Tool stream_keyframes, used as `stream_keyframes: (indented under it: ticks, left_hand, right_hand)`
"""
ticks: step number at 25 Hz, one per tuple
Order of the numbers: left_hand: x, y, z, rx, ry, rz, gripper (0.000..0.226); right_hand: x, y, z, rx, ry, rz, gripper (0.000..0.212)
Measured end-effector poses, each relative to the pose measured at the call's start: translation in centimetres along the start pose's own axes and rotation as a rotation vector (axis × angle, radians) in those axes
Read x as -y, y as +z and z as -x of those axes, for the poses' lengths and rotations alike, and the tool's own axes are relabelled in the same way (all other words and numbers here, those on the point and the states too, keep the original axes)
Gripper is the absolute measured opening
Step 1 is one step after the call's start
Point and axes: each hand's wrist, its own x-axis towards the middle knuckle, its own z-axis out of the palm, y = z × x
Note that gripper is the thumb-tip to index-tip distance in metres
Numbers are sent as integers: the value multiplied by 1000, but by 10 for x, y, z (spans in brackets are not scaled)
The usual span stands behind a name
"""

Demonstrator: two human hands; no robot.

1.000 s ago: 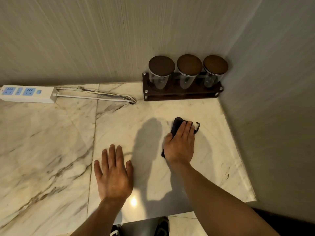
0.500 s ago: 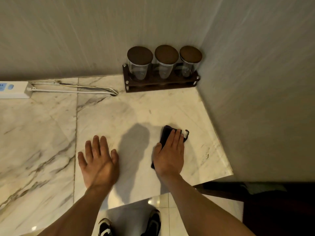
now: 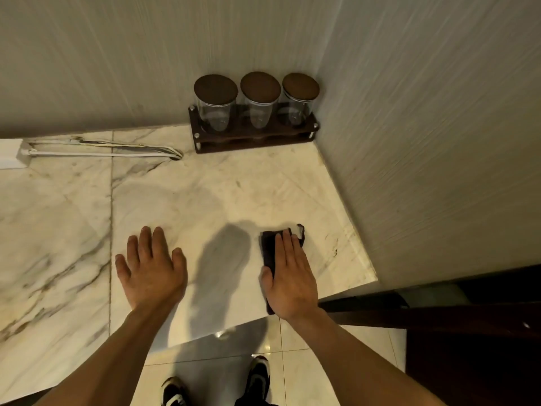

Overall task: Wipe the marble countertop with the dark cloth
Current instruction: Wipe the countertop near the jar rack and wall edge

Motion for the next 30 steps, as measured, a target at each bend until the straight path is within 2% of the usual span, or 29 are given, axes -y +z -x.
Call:
stream_keyframes:
  ticks: [3,8,16,21,30]
  left_hand:
    - [-8,-4,-6,-19,-31,45,54]
    - [-43,1,-2,-51,83,66,54]
    - [-63,23,6,37,25,10,63]
    - [-65,25,8,41,36,-48,66]
    - [-69,22,6,55,19,-68,66]
  right_hand:
    - [-21,-8,0,58,-164,18,68]
    - [-49,-21,-11,173,-403,83,67]
    - [-72,-35,-39,326,-627,147,69]
    - [-80,-39,-65,340,-712,138,69]
    - [-83,-40,-142,374,-745,186,69]
